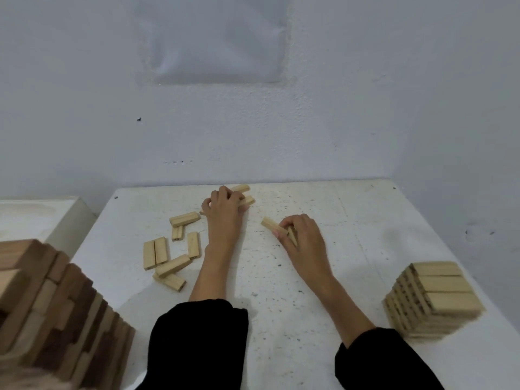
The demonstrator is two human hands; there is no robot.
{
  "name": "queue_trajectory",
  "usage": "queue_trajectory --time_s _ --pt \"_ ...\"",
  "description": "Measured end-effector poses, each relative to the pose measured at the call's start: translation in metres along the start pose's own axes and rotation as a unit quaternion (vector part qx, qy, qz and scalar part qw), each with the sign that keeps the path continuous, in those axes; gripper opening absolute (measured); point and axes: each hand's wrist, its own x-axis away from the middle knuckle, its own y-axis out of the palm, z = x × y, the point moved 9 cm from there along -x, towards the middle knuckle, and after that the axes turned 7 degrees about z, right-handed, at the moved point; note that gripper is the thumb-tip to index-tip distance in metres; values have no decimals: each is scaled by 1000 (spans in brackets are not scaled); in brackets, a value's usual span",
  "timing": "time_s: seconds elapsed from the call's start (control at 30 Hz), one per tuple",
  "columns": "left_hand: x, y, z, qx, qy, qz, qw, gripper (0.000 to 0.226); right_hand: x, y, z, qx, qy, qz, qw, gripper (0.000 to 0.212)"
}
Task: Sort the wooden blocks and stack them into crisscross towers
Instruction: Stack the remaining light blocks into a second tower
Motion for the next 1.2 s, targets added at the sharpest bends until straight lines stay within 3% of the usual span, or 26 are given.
queue_trajectory --time_s 0.1,0.3,0.43,0.67,0.77,0.9,1.07,1.2 --pt "10 -4 18 -25 52 24 998 15 21 -17 2 -31 44 23 998 15" --pt "52 -19 51 28 114 36 992 10 61 -44 -5 -56 72 47 995 8" --pt "76 -35 45 115 94 9 989 9 80 -59 -9 -25 61 60 996 9" --pt "134 -73 35 141 40 -37 989 19 95 -66 -18 65 13 49 997 14" --pt "156 -83 39 103 67 -72 990 30 97 -61 -21 91 -7 23 996 18" --pt "168 -97 42 114 64 -82 988 49 108 -58 -29 58 -15 -24 998 37" --pt "167 -84 36 132 56 -198 970 66 125 -66 -19 -73 32 -100 992 63" --pt "158 -80 43 123 61 -245 960 65 116 -87 -9 -100 86 -22 991 56"
